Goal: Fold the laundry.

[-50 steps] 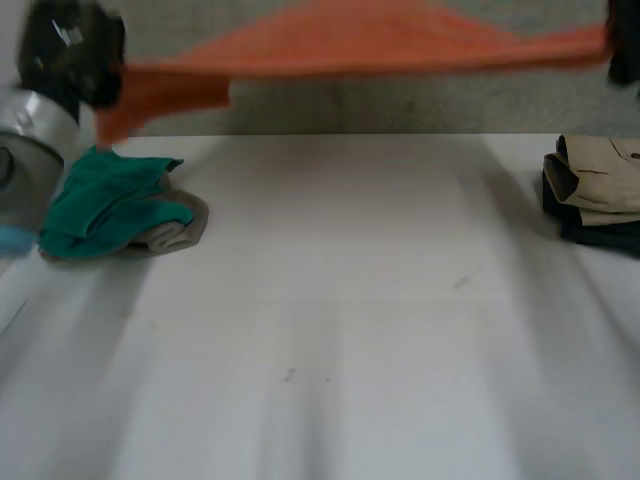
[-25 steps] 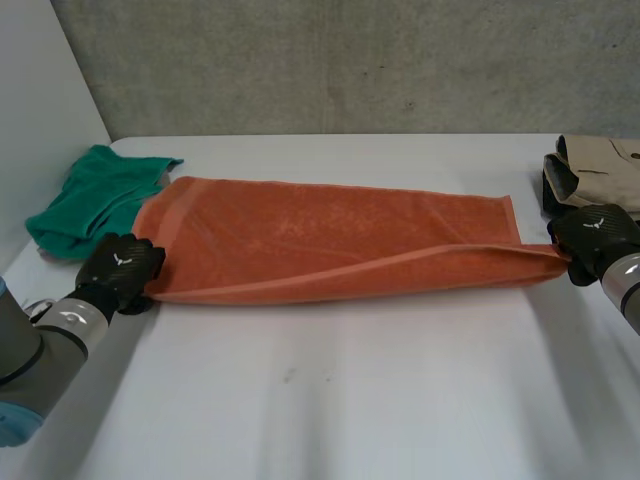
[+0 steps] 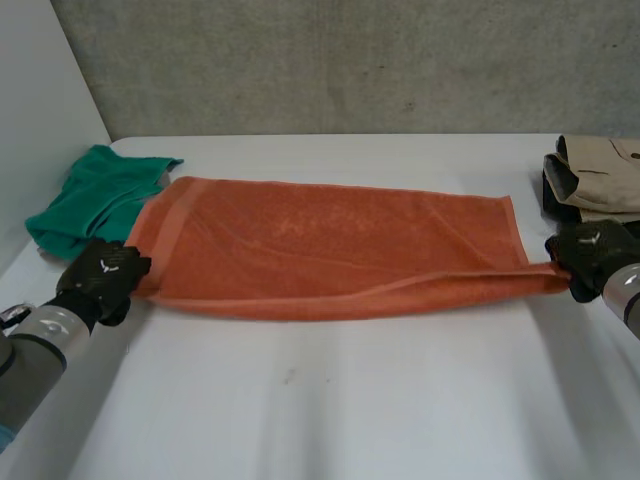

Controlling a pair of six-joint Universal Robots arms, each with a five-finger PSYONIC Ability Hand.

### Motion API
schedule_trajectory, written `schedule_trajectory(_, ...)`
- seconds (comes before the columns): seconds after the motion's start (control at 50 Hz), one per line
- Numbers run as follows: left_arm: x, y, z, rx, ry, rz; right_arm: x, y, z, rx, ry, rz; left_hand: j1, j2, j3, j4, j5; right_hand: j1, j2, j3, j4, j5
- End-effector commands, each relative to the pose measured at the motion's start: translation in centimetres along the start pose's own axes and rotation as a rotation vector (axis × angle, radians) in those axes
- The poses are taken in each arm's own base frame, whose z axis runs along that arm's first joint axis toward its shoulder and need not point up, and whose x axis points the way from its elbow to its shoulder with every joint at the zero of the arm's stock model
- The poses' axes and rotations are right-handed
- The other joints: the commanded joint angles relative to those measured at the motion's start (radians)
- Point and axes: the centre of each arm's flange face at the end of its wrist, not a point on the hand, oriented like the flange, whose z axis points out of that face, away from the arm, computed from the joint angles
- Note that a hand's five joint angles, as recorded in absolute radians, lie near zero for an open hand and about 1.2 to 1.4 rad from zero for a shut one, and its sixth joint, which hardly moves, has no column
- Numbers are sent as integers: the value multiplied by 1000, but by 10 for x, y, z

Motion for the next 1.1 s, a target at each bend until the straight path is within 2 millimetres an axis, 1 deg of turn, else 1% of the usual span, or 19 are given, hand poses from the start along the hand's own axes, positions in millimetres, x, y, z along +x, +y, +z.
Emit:
schedule_trajectory(0.02, 9, -23, -50, -128, 104, -68, -11, 2, -40, -180, -184, -166, 231, 200, 204, 197, 243, 233, 206, 201, 195, 199)
schedule_trajectory(0.04, 15, -28, -67, -202, 165, -94, -14, 3, -48, -210, -222, -195, 231, 200, 204, 197, 243, 233, 206, 201, 195, 199)
schedule_trajectory(0.08, 19, -30, -82, -271, 221, -105, -18, 7, -63, -274, -300, -247, 231, 200, 204, 197, 243, 233, 206, 201, 195, 199)
schedule_trajectory(0.1, 26, -33, -98, -344, 303, -113, -17, 12, -73, -326, -352, -277, 231, 200, 204, 197, 243, 233, 206, 201, 195, 199)
schedule_trajectory(0.18, 40, -38, -137, -501, 510, -92, 0, 30, -82, -400, -368, -323, 231, 200, 204, 197, 243, 233, 206, 201, 195, 199)
schedule_trajectory(0.24, 38, -39, -141, -509, 522, -39, 11, 37, -78, -415, -332, -312, 231, 200, 204, 197, 243, 233, 206, 201, 195, 199)
schedule_trajectory(0.32, 24, -38, -121, -429, 410, 48, 21, 34, -65, -362, -244, -308, 231, 200, 204, 197, 243, 233, 206, 201, 195, 199)
schedule_trajectory(0.34, 15, -37, -108, -390, 349, 74, 25, 32, -62, -350, -214, -308, 231, 200, 204, 197, 243, 233, 206, 201, 195, 199)
schedule_trajectory(0.4, 0, -31, -80, -349, 261, 68, 37, 29, -45, -304, -118, -277, 231, 200, 204, 197, 243, 233, 206, 201, 195, 199)
schedule_trajectory(0.48, -11, -33, -58, -327, 208, 39, 36, 27, -32, -269, -100, -220, 231, 200, 204, 197, 243, 233, 206, 201, 195, 199)
schedule_trajectory(0.52, -10, -38, -53, -297, 211, 41, 35, 20, -28, -235, -83, -212, 231, 200, 204, 197, 243, 233, 206, 201, 195, 199)
schedule_trajectory(0.58, -14, -47, -33, -217, 173, 68, 34, 13, -21, -182, -43, -214, 231, 200, 204, 197, 243, 233, 206, 201, 195, 199)
schedule_trajectory(0.6, -14, -47, -26, -202, 161, 69, 35, 6, -13, -131, -2, -213, 231, 200, 204, 197, 243, 233, 206, 201, 195, 199)
schedule_trajectory(0.62, -16, -45, -12, -172, 136, 60, 35, 4, -8, -109, 18, -205, 231, 200, 204, 197, 243, 233, 206, 201, 195, 199)
schedule_trajectory(0.68, -20, -46, 8, -122, 96, 29, 36, 1, 16, -48, 90, -153, 231, 200, 204, 197, 243, 233, 206, 201, 195, 199)
schedule_trajectory(0.78, -16, -59, 55, -4, 68, -35, 29, -1, 44, -43, 150, -125, 231, 200, 204, 197, 243, 233, 206, 201, 195, 199)
schedule_trajectory(0.92, -16, -60, 104, 23, 11, -24, 19, -8, 73, -34, 194, -149, 231, 200, 204, 197, 243, 233, 206, 201, 195, 199)
schedule_trajectory(1.0, -19, -56, 126, 25, -40, -14, 21, -8, 89, -17, 220, -152, 231, 200, 204, 197, 243, 233, 206, 201, 195, 199)
schedule_trajectory(1.1, -14, -62, 136, 58, -44, -7, 19, -14, 99, 6, 243, -151, 231, 200, 204, 197, 243, 233, 206, 201, 195, 199)
